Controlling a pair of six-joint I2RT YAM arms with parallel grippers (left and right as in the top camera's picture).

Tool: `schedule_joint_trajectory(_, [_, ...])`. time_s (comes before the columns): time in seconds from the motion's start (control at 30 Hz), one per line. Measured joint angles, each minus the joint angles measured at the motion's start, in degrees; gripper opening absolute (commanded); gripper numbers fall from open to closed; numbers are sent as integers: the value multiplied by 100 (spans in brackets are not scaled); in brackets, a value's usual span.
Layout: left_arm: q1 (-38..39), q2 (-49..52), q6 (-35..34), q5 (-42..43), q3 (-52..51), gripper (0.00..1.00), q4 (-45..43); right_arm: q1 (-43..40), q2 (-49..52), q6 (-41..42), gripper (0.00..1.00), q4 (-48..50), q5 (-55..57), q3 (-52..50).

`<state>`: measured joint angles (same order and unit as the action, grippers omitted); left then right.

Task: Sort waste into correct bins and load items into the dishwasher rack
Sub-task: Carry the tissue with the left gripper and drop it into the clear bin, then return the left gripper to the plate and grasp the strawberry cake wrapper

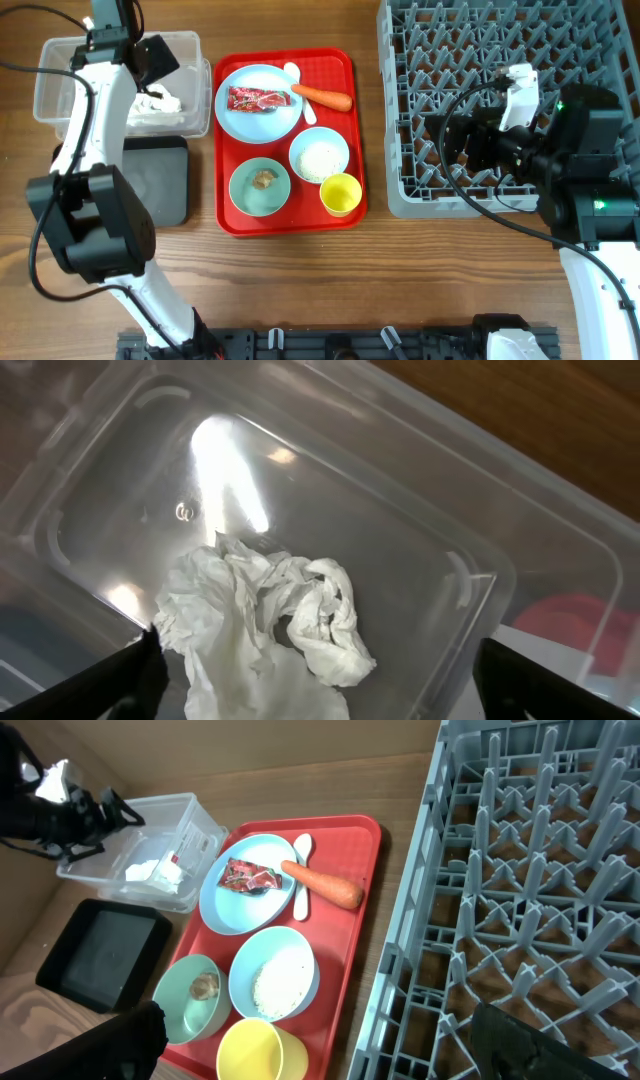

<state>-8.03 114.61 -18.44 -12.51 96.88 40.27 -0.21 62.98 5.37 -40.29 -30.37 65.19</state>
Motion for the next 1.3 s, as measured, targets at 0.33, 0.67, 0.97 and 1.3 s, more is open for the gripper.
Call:
schedule_joint_trajectory(0.33, [1224,-584,1541,1773,48,94,26,0,4,0,100,2,2,0])
schedule_joint_trajectory(0.67, [1963,761,2815,1991,48,97,7,0,4,-2,100,-96,138,0])
schedule_joint_trajectory(0.97, [1967,1416,3320,1991,48,94,-369,0,4,0,100,-109,195,0])
schedule_joint_trajectory(1.3, [1967,1473,3412,1993,48,4,-380,0,4,0,100,-109,195,0])
